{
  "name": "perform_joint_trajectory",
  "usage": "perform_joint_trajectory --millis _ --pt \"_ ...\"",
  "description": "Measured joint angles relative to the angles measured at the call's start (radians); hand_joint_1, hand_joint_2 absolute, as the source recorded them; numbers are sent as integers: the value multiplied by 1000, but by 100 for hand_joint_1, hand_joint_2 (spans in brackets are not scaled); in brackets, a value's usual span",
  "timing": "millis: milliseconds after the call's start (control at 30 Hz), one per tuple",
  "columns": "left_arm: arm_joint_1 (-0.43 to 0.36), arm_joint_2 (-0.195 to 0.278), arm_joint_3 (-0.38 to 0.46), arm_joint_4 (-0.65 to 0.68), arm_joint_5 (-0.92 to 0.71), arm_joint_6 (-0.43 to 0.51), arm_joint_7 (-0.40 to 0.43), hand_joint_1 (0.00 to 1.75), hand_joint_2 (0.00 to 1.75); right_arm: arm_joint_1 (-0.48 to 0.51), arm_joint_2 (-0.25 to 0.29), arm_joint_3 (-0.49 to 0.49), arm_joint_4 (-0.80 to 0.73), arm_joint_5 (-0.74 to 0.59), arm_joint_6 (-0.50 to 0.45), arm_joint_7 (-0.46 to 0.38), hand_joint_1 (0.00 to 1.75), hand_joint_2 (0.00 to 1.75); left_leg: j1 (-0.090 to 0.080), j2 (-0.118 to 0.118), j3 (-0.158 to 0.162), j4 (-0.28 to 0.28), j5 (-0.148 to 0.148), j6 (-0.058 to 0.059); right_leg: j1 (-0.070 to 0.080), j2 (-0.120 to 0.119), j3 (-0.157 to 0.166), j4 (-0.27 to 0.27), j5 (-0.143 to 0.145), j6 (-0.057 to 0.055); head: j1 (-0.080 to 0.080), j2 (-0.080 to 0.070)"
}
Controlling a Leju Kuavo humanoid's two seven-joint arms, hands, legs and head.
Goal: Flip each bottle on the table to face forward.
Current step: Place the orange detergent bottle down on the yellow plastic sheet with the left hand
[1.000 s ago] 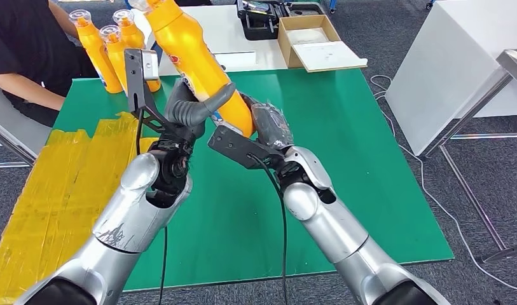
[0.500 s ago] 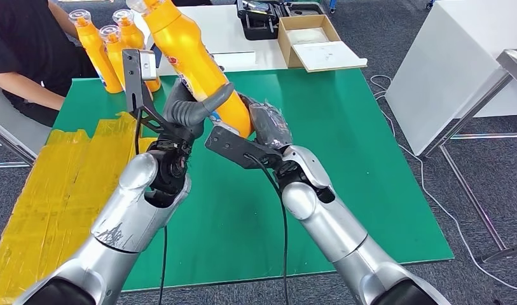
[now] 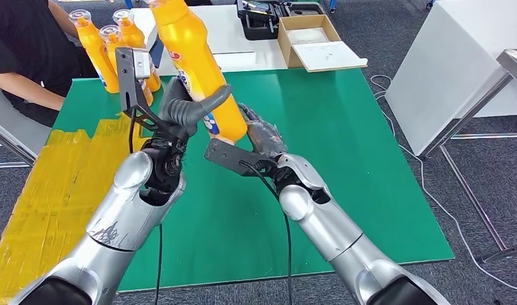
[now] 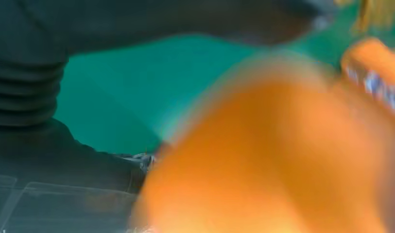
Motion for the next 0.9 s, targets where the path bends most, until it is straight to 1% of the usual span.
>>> perform_joint_trajectory --millis 133,333,433,533,667,733,800,900 --pt "-7 1 0 -6 0 -9 -2 175 175 7 9 11 25 -6 9 -3 0 0 0 0 0 0 0 0 0 0 0 0 0 0 0 0" --pt "-10 3 7 -8 -20 -6 -16 175 175 7 8 14 43 -19 22 3 0 0 0 0 0 0 0 0 0 0 0 0 0 0 0 0" --pt "-8 23 28 -9 -78 2 -34 175 175 10 -7 10 50 -25 23 6 0 0 0 0 0 0 0 0 0 0 0 0 0 0 0 0" --pt "7 71 71 -10 -254 3 -55 175 175 36 -50 -19 32 -16 23 6 0 0 0 0 0 0 0 0 0 0 0 0 0 0 0 0" --pt "49 142 183 -11 -494 -51 -75 175 175 98 -125 -90 -36 8 37 2 0 0 0 1 0 0 0 0 0 0 0 0 0 0 0 0" --pt "64 173 230 -7 -622 -59 -76 175 175 128 -157 -128 -73 2 40 -3 0 0 0 0 0 0 0 0 0 0 -1 0 0 0 0 0" --pt "71 213 260 8 -787 -59 -78 175 175 161 -193 -168 -120 -22 36 -15 0 0 0 0 0 0 0 0 0 0 -1 0 0 0 0 0" --pt "73 277 293 61 -1017 -59 -95 175 175 217 -253 -248 -218 -105 29 -52 0 0 0 0 0 0 0 0 0 0 -1 0 0 0 0 0"
